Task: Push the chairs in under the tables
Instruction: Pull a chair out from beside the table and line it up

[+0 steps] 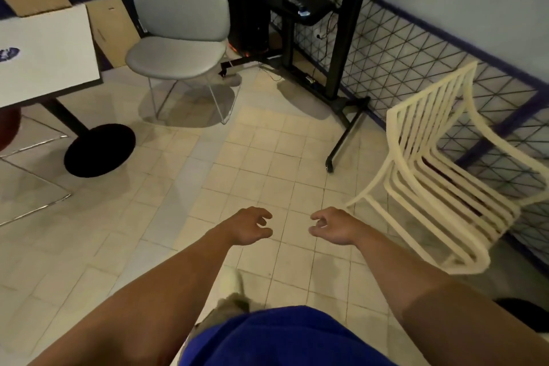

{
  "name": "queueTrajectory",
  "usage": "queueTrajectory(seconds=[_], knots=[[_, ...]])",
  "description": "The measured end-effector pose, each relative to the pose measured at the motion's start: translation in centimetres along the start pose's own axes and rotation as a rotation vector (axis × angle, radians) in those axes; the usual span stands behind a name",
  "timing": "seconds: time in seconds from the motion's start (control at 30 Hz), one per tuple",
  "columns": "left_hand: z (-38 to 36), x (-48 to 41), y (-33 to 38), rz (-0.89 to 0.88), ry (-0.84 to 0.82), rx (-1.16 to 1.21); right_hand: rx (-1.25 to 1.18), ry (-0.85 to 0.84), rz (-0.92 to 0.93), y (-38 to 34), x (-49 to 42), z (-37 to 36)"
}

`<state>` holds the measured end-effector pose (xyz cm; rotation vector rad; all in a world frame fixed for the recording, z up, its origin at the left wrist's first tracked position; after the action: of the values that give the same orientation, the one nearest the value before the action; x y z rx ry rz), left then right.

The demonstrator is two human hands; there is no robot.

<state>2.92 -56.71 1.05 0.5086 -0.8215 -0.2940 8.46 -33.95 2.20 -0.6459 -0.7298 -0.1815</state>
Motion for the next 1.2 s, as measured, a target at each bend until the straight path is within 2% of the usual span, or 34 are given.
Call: queueTrajectory(seconds=[0.3, 0.53, 0.7, 0.83, 1.0, 1.2], knots=[[12.6, -15.8, 2.5, -0.127, -0.136, -0.168, -0.172, 0.152, -0.142, -1.6, -11.2, 8.6], [21.2, -25.5, 9.6, -0.275, -0.273, -0.341, -0.378, 0.27, -0.237, -2.8, -15.5, 14.7], [24.1, -33.1, 16.3, -0.38, -0.325, -0.438, -0.534, 0.35, -0.299, -0.8, -18.7, 19.9], [24.8, -40.0, 23.0, -0.448, -0.351, -0.513, -0.526, 0.438, -0.316, 1.6, -20.8, 25.8], [26.2, -47.2, 32.7, -0.494, -0.383, -0.642, -0.578, 0.568, -0.343, 5.5, -23.2, 34.2], [26.4, -53.1, 45.7, -0.65, -0.394, -0.783, -0.694, 0.793, -0.424, 10.3, -23.6, 42.4]])
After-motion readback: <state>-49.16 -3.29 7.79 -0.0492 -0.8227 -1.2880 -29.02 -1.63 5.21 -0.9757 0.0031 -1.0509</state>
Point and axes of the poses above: each hand's wrist, its own x-axis away from the middle knuckle, its own z-axis out of the back of the hand, y = z × x, the point moved 4 cm from there along -x, towards the middle knuckle, and after that the axes turned 1 degree about z, right-handed, at the moved point
